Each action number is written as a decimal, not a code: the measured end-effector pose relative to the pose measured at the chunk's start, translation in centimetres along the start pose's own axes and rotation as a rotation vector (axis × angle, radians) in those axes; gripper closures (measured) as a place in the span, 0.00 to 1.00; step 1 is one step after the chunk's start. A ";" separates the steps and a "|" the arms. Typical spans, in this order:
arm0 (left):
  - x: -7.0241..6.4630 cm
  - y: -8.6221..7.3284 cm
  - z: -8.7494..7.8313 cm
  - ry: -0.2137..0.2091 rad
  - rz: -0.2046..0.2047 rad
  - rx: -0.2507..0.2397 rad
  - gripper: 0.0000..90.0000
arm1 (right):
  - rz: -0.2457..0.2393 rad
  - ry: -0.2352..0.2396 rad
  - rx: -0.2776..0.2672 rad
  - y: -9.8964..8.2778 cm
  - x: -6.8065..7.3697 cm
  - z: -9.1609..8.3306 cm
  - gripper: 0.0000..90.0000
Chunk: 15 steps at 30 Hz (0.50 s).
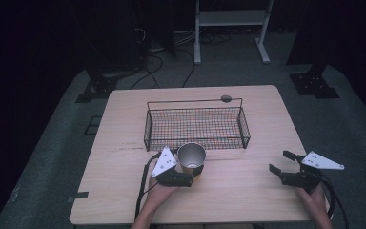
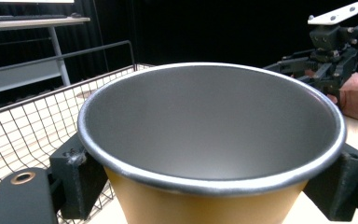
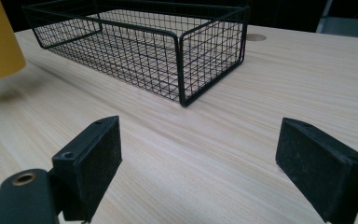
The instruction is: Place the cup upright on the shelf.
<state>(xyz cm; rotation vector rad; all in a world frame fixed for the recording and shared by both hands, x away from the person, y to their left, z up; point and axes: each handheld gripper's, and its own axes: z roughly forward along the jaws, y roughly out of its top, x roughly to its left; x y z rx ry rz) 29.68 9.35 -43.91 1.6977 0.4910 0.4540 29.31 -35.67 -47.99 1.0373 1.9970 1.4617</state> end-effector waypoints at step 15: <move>1.3 2.5 1.0 -0.011 0.008 0.003 0.15 | -0.004 -0.002 0.003 0.0 0.0 0.0 0.15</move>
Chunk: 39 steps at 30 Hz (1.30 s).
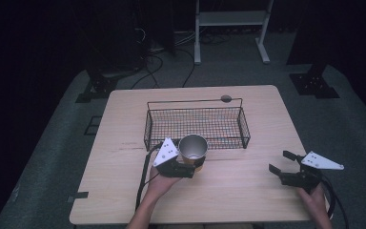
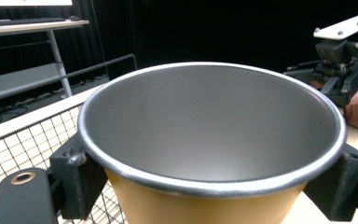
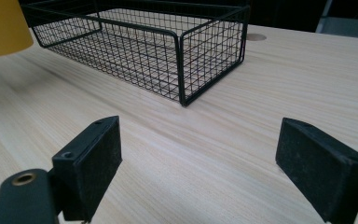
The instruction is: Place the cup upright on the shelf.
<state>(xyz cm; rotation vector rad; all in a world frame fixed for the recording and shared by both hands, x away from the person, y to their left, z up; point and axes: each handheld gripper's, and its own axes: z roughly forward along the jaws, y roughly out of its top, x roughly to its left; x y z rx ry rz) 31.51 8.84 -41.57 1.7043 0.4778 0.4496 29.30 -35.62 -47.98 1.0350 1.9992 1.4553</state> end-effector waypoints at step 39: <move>4.5 4.5 1.8 -0.001 -0.011 -0.015 0.15 | 0.003 -0.003 -0.003 0.0 0.0 0.0 0.15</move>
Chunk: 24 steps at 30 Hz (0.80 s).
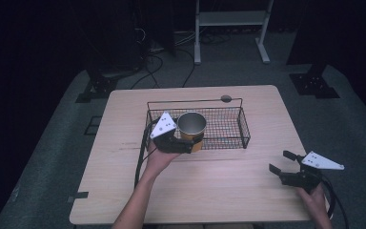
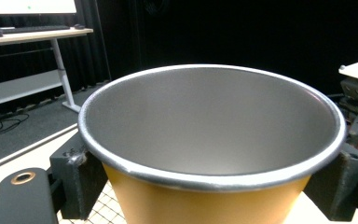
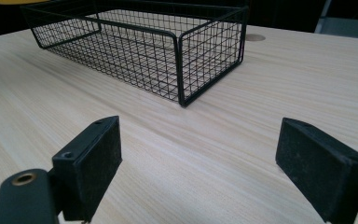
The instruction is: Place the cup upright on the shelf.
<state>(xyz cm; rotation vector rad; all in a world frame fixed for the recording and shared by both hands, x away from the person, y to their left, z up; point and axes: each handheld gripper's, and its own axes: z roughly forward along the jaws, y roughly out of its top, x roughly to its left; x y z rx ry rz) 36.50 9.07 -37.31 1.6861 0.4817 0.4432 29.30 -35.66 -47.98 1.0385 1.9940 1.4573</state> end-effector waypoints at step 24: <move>2.4 2.2 1.8 0.016 0.017 0.029 0.15 | 0.002 0.001 -0.002 0.0 0.0 0.0 0.15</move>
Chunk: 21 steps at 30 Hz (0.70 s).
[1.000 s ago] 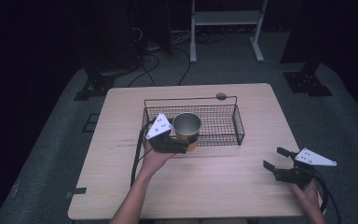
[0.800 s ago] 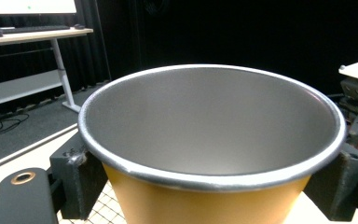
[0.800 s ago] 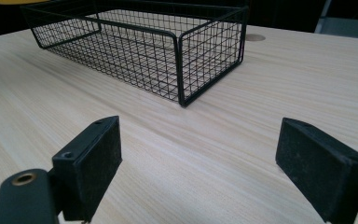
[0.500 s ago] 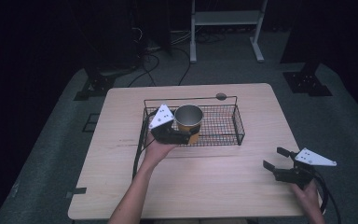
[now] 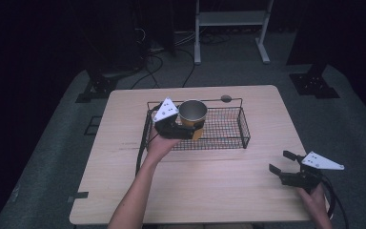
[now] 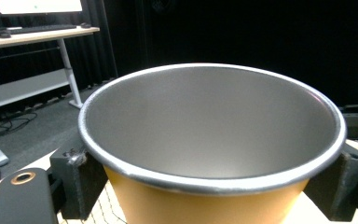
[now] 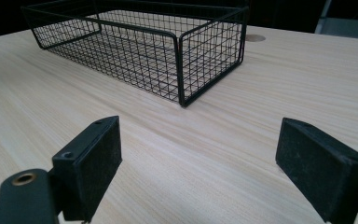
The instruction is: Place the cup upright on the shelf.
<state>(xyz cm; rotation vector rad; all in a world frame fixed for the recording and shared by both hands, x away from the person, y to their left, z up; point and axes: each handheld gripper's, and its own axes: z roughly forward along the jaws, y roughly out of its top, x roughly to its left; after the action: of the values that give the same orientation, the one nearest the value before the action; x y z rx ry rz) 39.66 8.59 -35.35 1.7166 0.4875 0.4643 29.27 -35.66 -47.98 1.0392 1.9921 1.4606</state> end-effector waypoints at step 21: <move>2.4 1.2 2.8 -0.004 -0.008 0.031 0.15 | 0.001 0.006 -0.004 0.0 0.0 -0.1 0.15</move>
<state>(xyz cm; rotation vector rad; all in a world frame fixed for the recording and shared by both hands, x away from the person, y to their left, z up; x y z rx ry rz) 43.31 7.42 -34.63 1.7441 0.5005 0.4502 29.26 -35.73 -47.98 1.0361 1.9919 1.4693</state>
